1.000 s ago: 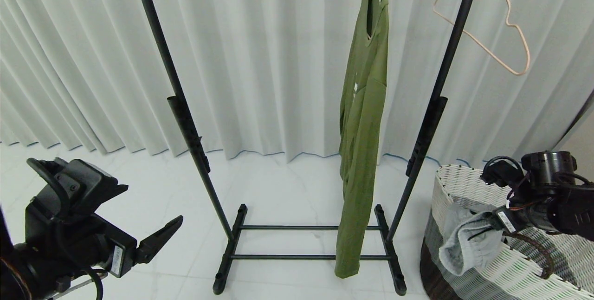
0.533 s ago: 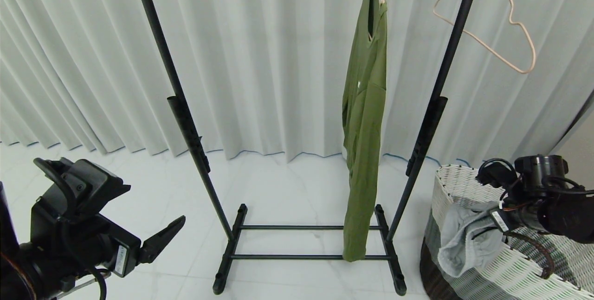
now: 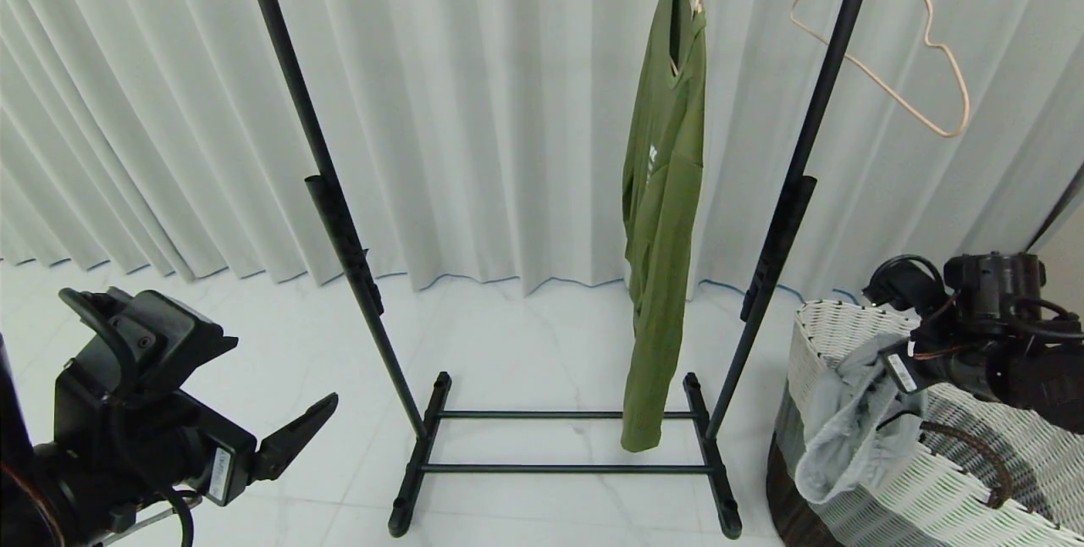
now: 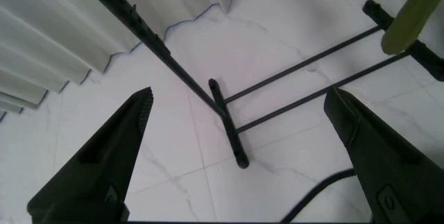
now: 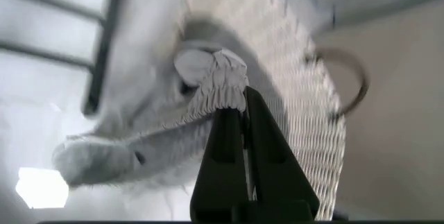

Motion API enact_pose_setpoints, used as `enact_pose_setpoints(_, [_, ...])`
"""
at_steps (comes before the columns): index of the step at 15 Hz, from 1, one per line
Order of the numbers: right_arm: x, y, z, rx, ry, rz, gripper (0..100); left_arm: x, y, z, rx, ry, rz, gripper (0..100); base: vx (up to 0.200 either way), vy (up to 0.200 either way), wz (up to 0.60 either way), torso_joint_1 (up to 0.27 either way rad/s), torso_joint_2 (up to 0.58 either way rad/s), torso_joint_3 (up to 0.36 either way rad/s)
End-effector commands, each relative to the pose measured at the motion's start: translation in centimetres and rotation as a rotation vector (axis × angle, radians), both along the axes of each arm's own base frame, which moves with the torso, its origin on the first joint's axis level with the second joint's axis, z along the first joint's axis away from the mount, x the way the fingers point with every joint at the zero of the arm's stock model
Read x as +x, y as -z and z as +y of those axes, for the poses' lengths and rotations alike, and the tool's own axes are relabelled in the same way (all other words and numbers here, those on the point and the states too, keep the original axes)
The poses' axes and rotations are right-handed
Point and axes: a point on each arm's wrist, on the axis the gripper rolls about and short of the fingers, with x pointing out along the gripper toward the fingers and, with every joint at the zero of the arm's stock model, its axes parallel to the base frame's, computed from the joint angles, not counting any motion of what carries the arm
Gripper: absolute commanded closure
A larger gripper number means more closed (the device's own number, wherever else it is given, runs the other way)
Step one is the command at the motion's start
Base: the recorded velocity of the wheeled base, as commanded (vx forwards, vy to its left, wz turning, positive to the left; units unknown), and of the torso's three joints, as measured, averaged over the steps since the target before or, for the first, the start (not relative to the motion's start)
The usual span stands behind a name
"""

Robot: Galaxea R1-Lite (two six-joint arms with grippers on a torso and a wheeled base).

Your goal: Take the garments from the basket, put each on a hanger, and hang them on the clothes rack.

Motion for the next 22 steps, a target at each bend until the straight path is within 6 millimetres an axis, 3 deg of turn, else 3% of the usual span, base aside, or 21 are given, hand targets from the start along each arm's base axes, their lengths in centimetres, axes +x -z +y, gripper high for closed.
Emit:
enact_pose_setpoints(1, [-1.2, -4.7, 2.1, 0.023, -0.074, -0.139, 100, 0.0, -0.1, 0.0, -0.001, 0.001, -0.003, 0, 0.000, 0.000, 0.00, 0.000, 0.00, 0.000])
enact_pose_setpoints(5, [-5.1, -12.7, 7.1, 0.128, -0.245, -0.220, 100, -0.1, -0.2, -1.2, -0.019, 0.102, 0.000, 0, 0.000, 0.000, 0.00, 0.000, 0.00, 0.000])
enact_pose_setpoints(10, [-10.6, -18.8, 10.1, 0.259, -0.411, -0.263, 100, 0.5, 0.2, -4.6, -0.024, 0.310, 0.054, 0, 0.000, 0.000, 0.00, 0.000, 0.00, 0.000])
enact_pose_setpoints(13, [-12.8, -20.8, 11.3, 0.338, -0.491, -0.282, 100, 0.8, -2.1, -10.5, -0.228, 0.496, 0.117, 0, 0.000, 0.000, 0.00, 0.000, 0.00, 0.000])
enact_pose_setpoints(16, [-14.4, -21.7, 12.9, 0.424, -0.568, -0.283, 100, 2.2, -3.5, -16.9, -0.376, 0.537, 0.201, 0, 0.000, 0.000, 0.00, 0.000, 0.00, 0.000])
enact_pose_setpoints(19, [-15.7, -21.9, 13.8, 0.473, -0.623, -0.270, 100, 4.8, -3.0, -21.1, -0.461, 0.514, 0.251, 0, 0.000, 0.000, 0.00, 0.000, 0.00, 0.000])
enact_pose_setpoints(22, [-16.1, -22.0, 14.0, 0.494, -0.636, -0.264, 100, 6.8, -0.7, -24.3, -0.491, 0.527, 0.245, 0, 0.000, 0.000, 0.00, 0.000, 0.00, 0.000])
